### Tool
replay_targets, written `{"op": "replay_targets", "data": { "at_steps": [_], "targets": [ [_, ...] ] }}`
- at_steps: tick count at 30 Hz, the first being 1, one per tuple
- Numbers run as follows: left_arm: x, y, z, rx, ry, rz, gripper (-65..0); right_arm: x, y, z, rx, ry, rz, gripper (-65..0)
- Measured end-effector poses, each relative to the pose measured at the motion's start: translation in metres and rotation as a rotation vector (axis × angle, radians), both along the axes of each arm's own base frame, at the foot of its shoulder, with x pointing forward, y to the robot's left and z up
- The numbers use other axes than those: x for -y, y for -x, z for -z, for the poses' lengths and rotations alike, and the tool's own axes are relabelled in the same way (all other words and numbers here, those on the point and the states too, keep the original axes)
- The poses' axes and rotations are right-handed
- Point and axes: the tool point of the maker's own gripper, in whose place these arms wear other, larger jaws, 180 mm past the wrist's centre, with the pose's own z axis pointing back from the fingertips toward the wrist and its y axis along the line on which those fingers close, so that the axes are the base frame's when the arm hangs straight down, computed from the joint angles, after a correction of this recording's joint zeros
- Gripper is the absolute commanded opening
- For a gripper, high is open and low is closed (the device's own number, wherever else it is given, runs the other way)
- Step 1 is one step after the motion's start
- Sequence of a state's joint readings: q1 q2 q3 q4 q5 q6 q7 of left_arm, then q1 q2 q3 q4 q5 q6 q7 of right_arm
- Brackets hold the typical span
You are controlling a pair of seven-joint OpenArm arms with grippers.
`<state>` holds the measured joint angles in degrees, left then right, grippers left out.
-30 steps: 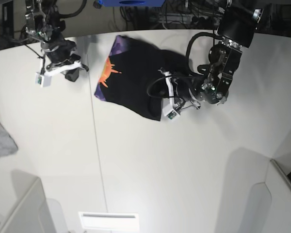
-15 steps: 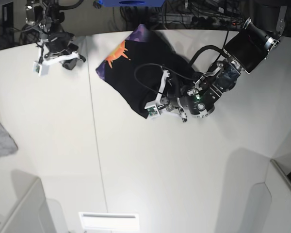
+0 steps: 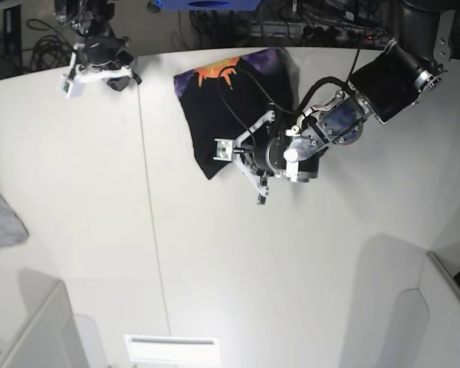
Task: Fold the T-shirt properly
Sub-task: 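Grasp the bundle edge with the left gripper and flip it over, then lay the flipped shirt flat and smooth it with the left gripper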
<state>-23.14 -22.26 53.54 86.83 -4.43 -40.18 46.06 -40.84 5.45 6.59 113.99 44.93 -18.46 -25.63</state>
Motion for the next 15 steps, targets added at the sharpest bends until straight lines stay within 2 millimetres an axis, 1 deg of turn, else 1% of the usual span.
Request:
{"op": "replay_targets", "data": {
  "at_steps": [4, 15],
  "targets": [
    [0.002, -0.006, 0.002, 0.041, 0.016, 0.026, -65.0, -0.007, 0.001, 0.001, -0.002, -0.021, 0.008, -65.0],
    [0.015, -0.015, 0.005, 0.029, 0.194, 0.037, -65.0, -0.009, 0.0, 0.001, 0.0, -0.029, 0.017, -65.0]
  ]
}}
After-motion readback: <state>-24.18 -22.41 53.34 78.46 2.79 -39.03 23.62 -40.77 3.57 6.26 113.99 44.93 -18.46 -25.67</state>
